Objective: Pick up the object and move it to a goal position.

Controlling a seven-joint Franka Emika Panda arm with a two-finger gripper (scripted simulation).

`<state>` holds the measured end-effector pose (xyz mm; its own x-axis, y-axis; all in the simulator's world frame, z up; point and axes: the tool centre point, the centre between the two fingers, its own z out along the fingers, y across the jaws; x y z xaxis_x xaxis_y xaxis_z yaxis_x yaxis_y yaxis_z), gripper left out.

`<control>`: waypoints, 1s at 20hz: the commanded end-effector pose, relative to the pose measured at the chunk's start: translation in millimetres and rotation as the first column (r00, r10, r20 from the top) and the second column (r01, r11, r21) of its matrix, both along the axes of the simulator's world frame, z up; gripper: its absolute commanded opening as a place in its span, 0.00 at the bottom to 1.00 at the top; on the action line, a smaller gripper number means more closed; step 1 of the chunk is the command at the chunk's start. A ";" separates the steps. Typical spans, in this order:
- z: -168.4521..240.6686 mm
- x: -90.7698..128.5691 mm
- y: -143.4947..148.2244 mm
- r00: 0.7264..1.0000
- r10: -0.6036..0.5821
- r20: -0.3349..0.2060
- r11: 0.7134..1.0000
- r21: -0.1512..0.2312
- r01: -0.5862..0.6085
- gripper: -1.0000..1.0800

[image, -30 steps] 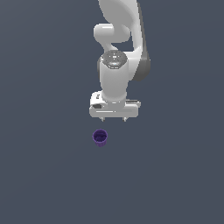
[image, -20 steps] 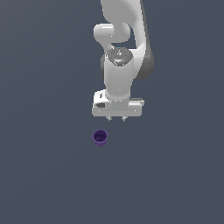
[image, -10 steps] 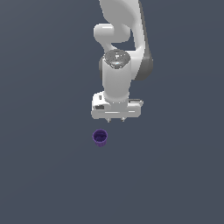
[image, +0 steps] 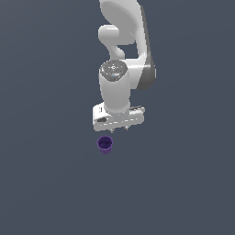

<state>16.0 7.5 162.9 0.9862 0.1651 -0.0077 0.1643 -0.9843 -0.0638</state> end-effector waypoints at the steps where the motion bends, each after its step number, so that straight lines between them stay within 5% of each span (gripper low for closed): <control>1: -5.2 2.3 -3.7 0.999 0.045 -0.003 0.999 0.018 -0.045 0.62; 10: -23.0 10.8 -17.1 0.978 0.206 0.008 0.974 0.092 -0.206 0.62; 20: -40.6 19.9 -32.9 0.927 0.369 0.062 0.911 0.174 -0.374 0.62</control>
<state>34.5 -23.0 124.8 0.8667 0.4941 0.0688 0.4966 -0.8412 -0.2141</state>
